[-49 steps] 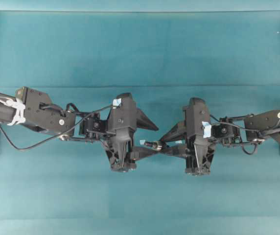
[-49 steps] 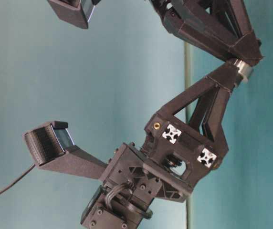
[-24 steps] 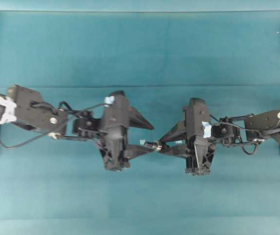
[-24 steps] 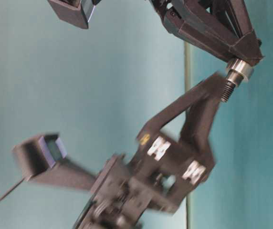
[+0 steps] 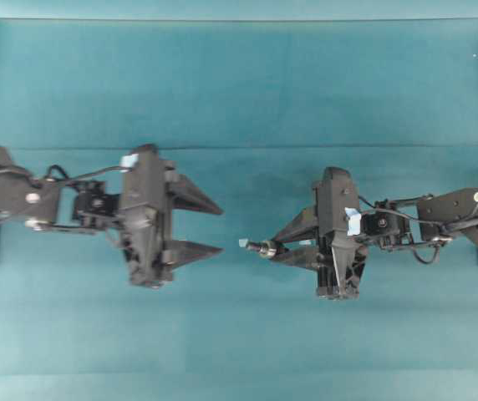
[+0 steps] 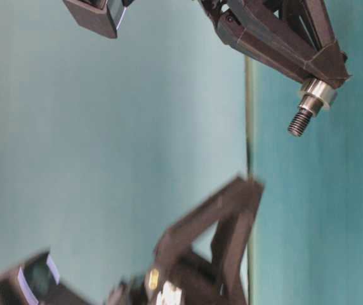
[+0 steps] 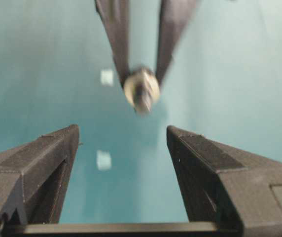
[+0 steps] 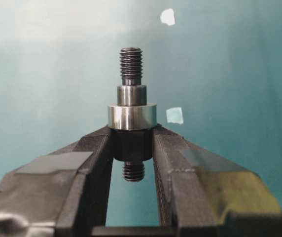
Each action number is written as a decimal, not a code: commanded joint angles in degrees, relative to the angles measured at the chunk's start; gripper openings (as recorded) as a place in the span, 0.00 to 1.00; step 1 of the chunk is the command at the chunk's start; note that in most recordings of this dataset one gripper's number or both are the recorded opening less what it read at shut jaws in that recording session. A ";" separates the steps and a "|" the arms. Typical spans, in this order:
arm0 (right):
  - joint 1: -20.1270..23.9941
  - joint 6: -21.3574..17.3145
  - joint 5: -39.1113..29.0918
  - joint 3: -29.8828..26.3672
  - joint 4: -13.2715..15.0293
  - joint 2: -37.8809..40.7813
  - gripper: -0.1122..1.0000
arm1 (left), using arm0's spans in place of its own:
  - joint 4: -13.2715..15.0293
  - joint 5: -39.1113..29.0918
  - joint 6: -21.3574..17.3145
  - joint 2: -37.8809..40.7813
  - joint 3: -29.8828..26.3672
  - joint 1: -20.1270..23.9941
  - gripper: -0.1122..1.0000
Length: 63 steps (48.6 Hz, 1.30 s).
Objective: Insert the washer onto the shaft with both hands.
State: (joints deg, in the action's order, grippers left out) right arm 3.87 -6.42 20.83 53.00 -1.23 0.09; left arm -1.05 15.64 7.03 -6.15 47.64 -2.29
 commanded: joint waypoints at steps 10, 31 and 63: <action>0.00 -0.18 0.53 -0.53 0.00 -0.70 0.10 | -0.18 0.26 0.09 -4.39 2.99 -0.35 0.80; 0.09 -0.18 0.44 -0.53 0.09 -0.62 0.10 | -0.18 0.26 0.00 -4.39 2.99 -0.44 0.80; 0.09 -0.18 0.53 -0.79 0.00 -0.53 0.10 | -0.18 0.26 0.00 -4.31 2.90 -0.35 0.80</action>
State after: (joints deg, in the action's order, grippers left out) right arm 3.87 -6.42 20.83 52.91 -1.23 0.09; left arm -1.05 15.56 7.03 -9.76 51.24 -2.55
